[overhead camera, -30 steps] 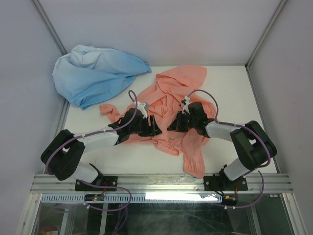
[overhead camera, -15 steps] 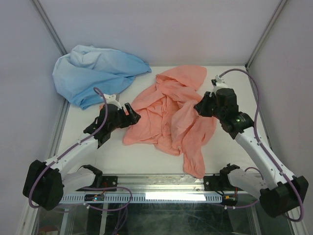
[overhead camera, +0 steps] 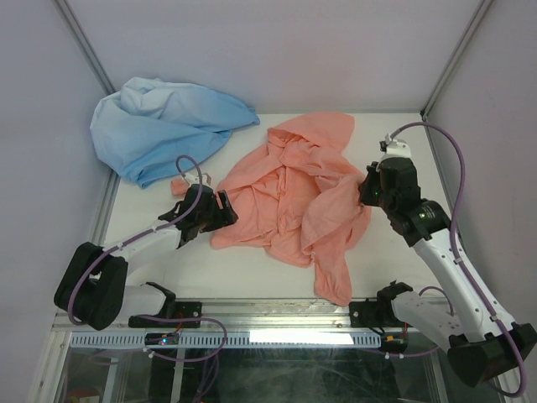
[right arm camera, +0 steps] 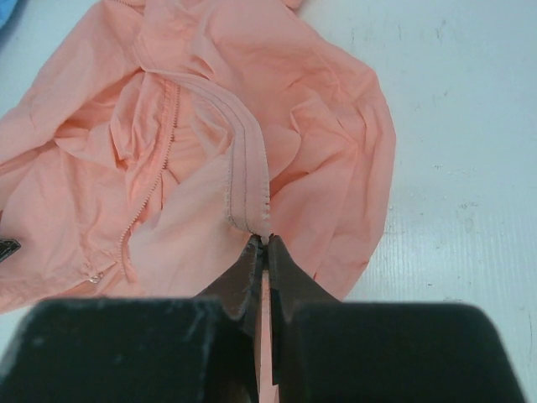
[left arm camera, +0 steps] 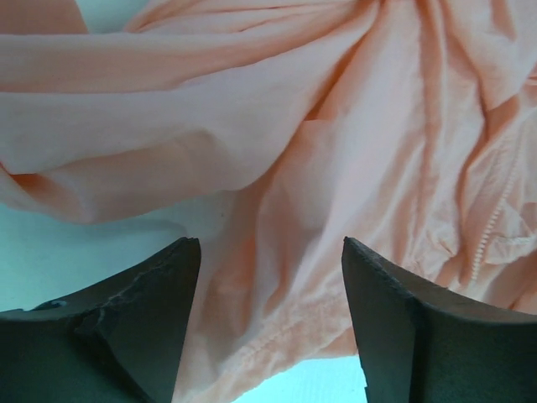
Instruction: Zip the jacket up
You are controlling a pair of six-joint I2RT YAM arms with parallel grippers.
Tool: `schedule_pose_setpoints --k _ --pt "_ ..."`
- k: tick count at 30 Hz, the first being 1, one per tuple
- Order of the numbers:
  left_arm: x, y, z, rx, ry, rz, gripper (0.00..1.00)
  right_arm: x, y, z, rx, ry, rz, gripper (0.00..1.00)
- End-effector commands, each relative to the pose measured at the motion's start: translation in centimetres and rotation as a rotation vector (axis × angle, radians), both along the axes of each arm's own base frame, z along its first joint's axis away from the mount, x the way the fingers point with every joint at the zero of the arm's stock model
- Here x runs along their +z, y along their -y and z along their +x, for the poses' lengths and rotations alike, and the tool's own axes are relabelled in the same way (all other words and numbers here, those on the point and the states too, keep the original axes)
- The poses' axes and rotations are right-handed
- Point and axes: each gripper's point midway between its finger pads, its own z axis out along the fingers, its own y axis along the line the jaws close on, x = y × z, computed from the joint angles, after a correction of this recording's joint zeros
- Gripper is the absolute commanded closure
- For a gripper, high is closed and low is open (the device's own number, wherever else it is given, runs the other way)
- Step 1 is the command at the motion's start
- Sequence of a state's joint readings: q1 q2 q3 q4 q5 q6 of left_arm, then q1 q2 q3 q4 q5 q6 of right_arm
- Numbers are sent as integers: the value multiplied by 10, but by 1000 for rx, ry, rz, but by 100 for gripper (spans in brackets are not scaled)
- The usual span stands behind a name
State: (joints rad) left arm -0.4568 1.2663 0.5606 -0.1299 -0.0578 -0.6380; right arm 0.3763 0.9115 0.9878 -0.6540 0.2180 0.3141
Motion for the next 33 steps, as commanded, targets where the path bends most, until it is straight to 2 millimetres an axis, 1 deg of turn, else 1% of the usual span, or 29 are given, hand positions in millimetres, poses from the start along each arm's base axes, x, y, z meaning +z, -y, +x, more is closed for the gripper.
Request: schedule_pose_setpoints --k 1,2,3,5,6,8,9,11,13,15,16,18,20,22,24,25,27,29,30,32,33 --pt "-7 -5 15 27 34 42 33 2 -1 9 2 36 -5 100" --pt "-11 -4 15 24 26 41 38 2 -1 11 0 38 -8 100" --pt "-15 -4 14 20 17 41 44 1 1 13 -8 35 -14 100" --pt "-20 -5 14 23 5 48 68 -1 4 16 -22 34 -29 100" --pt "-19 -7 14 31 8 49 80 -2 7 18 -35 33 -39 100" --pt "-10 -18 16 75 26 58 100 -3 14 20 -62 29 -60 100" --pt "-1 -26 17 115 46 63 100 -3 18 22 -79 28 -69 100" --pt "19 -48 17 233 100 79 100 0 28 24 -115 28 -92 100" --pt "37 -74 13 358 153 99 100 3 37 26 -147 34 -110 100" --pt "50 -96 5 460 188 110 99 6 39 27 -154 42 -117 100" --pt "57 -106 2 512 211 111 95 7 39 27 -154 44 -116 100" --pt "60 -116 -7 561 217 113 70 6 37 26 -142 42 -111 100" --pt "67 -117 -10 556 234 108 57 3 30 26 -105 36 -89 100" --pt "75 -110 -8 499 246 99 51 -1 19 26 -56 31 -60 100" --pt "86 -93 -6 407 247 61 51 -5 11 25 -15 18 -38 100" --pt "91 -81 -5 350 244 28 52 -7 8 25 -1 13 -31 100" --pt "102 -51 -3 213 241 -47 52 -10 1 26 27 4 -13 100" --pt "107 -17 -5 75 217 -118 51 -13 -5 26 55 3 8 100" --pt "107 2 -7 11 202 -141 50 -14 -8 25 67 1 19 100" --pt "102 34 -10 -83 177 -138 49 -17 -11 25 78 -2 31 100" --pt "96 46 -10 -110 165 -119 49 -18 -12 25 81 -4 35 100"
